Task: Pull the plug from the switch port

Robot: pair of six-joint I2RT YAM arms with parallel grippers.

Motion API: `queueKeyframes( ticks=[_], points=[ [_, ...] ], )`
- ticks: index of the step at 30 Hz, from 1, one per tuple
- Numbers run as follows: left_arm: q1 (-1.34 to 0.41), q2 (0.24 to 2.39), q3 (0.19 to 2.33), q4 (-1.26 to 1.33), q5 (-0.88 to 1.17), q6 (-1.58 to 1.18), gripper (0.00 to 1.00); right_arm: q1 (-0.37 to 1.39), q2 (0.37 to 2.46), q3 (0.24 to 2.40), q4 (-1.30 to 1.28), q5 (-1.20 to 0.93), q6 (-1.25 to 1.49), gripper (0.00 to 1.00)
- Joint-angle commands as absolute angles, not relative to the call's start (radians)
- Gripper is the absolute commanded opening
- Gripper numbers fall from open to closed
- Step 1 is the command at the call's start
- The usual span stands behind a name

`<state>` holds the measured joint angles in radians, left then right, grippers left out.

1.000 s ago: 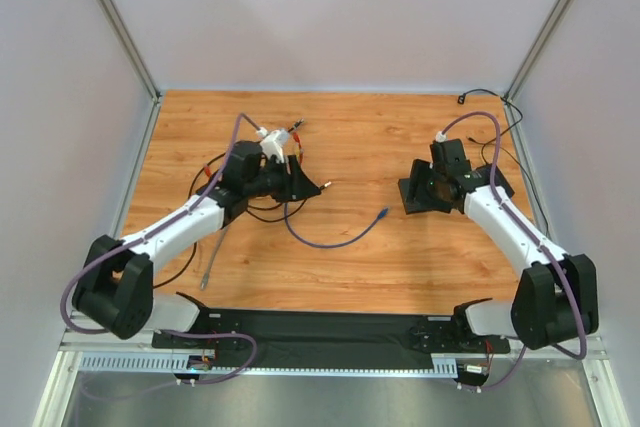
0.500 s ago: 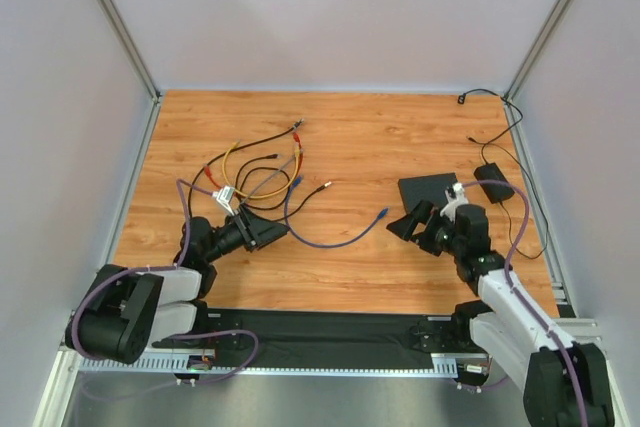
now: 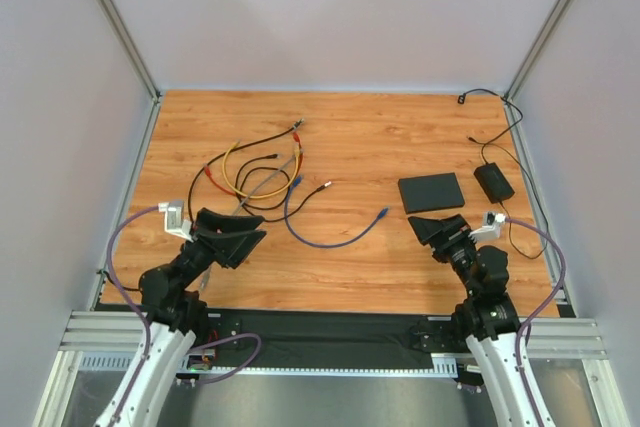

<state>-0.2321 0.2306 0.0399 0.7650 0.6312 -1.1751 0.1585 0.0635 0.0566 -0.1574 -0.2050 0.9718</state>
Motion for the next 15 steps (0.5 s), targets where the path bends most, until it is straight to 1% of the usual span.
queueKeyframes(
  ticks=[1,3,4,5,15],
  points=[
    [-0.229,-0.045,-0.104,0.181,0.520,-1.072,0.69,0.156,0.034,-0.080,-0.331,-0.118,1.015,1.00],
    [-0.238,-0.081,-0.095,0.070,0.461,-1.077,0.72,0.158,-0.060,-0.081,-0.395,-0.110,1.016,1.00],
    [-0.238,-0.125,-0.092,-0.022,0.448,-1.075,0.73,0.158,-0.052,-0.080,-0.390,-0.115,1.011,1.00],
    [-0.238,-0.127,-0.092,-0.023,0.449,-1.059,0.76,0.158,-0.043,-0.080,-0.376,-0.121,1.011,1.00],
    [-0.238,-0.129,-0.091,-0.089,0.437,-1.037,0.77,0.158,-0.049,-0.081,-0.380,-0.133,1.005,1.00]
  ],
)
